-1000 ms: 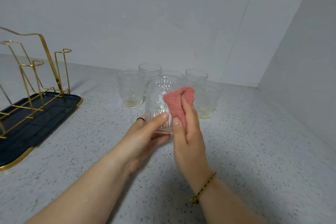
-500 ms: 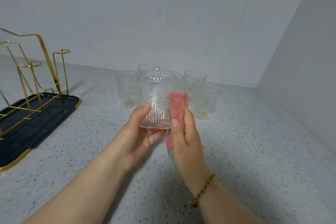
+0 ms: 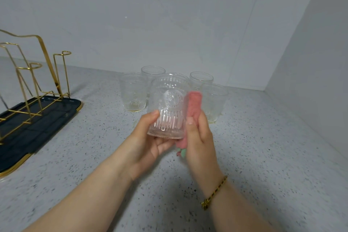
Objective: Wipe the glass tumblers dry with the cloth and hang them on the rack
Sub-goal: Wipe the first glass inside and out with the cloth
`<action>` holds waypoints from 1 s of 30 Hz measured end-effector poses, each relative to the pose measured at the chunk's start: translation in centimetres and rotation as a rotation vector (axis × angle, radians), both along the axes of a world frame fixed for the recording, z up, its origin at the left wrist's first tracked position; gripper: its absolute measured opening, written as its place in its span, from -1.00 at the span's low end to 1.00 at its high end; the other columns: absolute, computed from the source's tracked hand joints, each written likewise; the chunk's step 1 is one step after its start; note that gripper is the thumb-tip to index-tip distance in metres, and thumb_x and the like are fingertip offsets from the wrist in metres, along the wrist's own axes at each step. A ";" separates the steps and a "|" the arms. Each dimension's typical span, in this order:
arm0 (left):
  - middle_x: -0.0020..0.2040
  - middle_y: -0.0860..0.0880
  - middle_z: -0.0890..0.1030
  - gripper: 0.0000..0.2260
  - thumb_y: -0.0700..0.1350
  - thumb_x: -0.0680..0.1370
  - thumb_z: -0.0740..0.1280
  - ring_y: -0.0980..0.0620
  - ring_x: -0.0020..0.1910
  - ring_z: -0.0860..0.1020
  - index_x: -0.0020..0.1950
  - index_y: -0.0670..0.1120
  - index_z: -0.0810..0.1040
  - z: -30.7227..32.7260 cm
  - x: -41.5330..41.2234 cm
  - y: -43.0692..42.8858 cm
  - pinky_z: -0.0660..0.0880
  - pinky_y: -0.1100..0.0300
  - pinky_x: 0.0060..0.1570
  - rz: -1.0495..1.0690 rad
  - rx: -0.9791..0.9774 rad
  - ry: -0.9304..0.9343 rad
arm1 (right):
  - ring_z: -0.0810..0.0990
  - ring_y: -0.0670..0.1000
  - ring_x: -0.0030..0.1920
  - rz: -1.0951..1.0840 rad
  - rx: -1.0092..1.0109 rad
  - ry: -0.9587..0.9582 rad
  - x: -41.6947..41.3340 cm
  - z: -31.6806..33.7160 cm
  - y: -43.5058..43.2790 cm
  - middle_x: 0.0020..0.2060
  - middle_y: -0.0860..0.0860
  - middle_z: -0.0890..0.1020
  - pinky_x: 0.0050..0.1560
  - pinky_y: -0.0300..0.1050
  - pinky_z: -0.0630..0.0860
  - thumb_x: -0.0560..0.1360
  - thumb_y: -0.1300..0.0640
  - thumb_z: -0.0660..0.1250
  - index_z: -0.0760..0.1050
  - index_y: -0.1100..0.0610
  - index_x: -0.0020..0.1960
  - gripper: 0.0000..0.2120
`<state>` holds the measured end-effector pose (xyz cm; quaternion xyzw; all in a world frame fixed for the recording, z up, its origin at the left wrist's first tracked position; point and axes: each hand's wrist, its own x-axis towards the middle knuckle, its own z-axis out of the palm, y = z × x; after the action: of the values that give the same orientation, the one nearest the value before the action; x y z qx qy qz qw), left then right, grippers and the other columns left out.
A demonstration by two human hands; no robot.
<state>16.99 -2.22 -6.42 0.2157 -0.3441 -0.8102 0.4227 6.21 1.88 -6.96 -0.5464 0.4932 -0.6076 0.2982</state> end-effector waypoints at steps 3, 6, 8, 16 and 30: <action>-0.15 -0.04 0.63 -0.64 0.12 0.34 0.33 0.09 -0.20 0.59 0.01 -0.08 0.53 0.1 0.3 -0.4 0.56 0.23 -0.12 0.085 -0.022 -0.100 | 0.49 -0.17 -0.36 0.042 0.024 0.048 0.9 -0.2 0.3 -0.15 -0.06 0.56 -0.36 -0.35 0.44 0.58 0.10 0.03 0.24 0.02 0.37 -0.63; -0.15 -0.02 0.58 -0.59 0.12 0.28 0.23 0.09 -0.19 0.52 0.03 -0.06 0.48 0.3 0.3 -0.4 0.47 0.23 -0.10 0.119 -0.038 -0.161 | 0.41 -0.15 -0.41 0.040 0.039 0.043 1.0 0.0 0.3 -0.20 -0.07 0.53 -0.40 -0.36 0.39 0.59 0.14 0.02 0.21 0.03 0.39 -0.63; -0.11 -0.04 0.60 -0.55 0.11 0.26 0.23 0.08 -0.17 0.55 0.07 -0.08 0.48 0.3 0.2 -0.3 0.54 0.24 -0.11 0.113 -0.054 -0.176 | 0.47 -0.22 -0.30 0.001 0.024 0.074 0.7 -0.2 0.0 -0.06 -0.05 0.54 -0.27 -0.43 0.41 0.54 0.02 0.02 0.22 0.03 0.39 -0.58; -0.16 -0.06 0.68 -0.70 0.05 0.43 0.27 0.05 -0.14 0.63 0.02 -0.13 0.54 -0.5 -0.5 -0.3 0.54 0.17 0.02 0.155 -0.063 -0.265 | 0.35 -0.19 0.17 -0.104 -0.028 0.204 0.8 -0.9 -0.4 0.17 -0.08 0.35 0.16 -0.44 0.26 0.43 -0.11 0.00 0.04 -0.38 0.16 -0.66; -0.16 -0.15 0.68 -0.72 -0.08 0.34 0.34 -0.04 -0.16 0.66 -0.02 -0.20 0.54 -0.1 -0.1 -0.2 0.61 0.20 -0.16 0.025 -0.087 -0.075 | 0.49 -0.21 -0.45 -0.029 0.079 -0.005 -0.1 0.2 0.1 -0.20 0.00 0.56 -0.48 -0.33 0.42 0.59 0.08 0.00 0.32 -0.07 0.25 -0.72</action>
<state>16.94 -2.40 -6.54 0.2317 -0.3919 -0.7804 0.4287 6.09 1.96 -6.74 -0.5257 0.5240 -0.5931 0.3121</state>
